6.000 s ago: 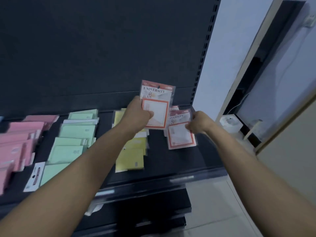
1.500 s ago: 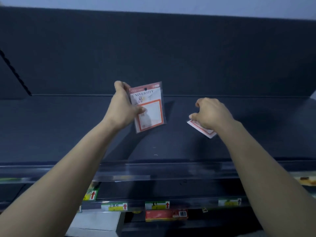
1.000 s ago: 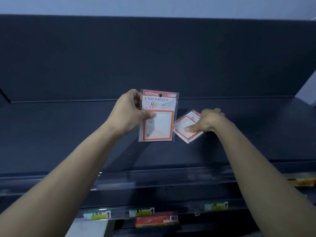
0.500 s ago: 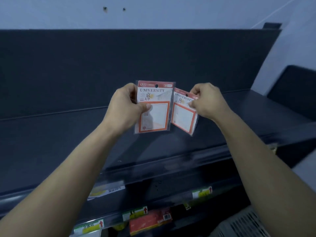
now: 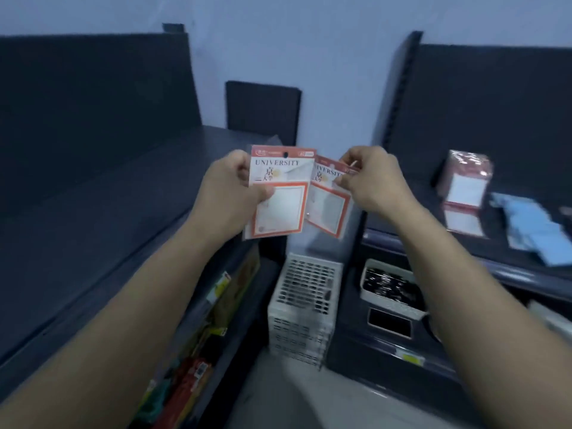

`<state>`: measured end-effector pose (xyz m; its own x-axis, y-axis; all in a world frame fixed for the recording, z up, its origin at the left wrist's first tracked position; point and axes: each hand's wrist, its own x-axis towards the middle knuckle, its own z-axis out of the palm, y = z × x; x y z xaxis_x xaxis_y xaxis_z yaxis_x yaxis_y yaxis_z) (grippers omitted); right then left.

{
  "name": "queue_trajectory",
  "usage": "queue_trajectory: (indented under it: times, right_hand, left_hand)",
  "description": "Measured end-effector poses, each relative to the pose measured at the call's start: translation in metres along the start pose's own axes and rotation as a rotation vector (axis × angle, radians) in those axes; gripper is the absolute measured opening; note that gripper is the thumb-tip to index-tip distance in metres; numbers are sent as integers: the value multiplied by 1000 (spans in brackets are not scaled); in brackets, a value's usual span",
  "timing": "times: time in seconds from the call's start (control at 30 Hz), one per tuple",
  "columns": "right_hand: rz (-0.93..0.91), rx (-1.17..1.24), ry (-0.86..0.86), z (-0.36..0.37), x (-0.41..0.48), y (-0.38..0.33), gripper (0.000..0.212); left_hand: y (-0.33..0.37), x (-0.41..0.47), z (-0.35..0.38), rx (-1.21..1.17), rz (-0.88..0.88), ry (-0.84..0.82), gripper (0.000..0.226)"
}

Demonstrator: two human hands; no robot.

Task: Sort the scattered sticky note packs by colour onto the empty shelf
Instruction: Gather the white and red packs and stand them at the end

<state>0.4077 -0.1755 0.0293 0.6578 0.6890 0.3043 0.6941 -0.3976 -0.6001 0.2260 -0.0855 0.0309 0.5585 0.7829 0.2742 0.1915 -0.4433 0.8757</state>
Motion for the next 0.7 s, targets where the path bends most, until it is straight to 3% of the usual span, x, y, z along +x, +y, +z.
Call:
queue_trajectory:
  times: [0.17, 0.3, 0.7]
  right_hand:
    - [192, -58, 144, -84, -45, 80, 12]
    - [311, -117, 241, -138, -77, 134, 12]
    - [433, -121, 334, -278, -138, 303, 12]
  left_hand:
    - [42, -10, 95, -92, 49, -263, 24]
    - [71, -24, 160, -74, 101, -379, 26]
    - [162, -93, 352, -47, 109, -499, 21]
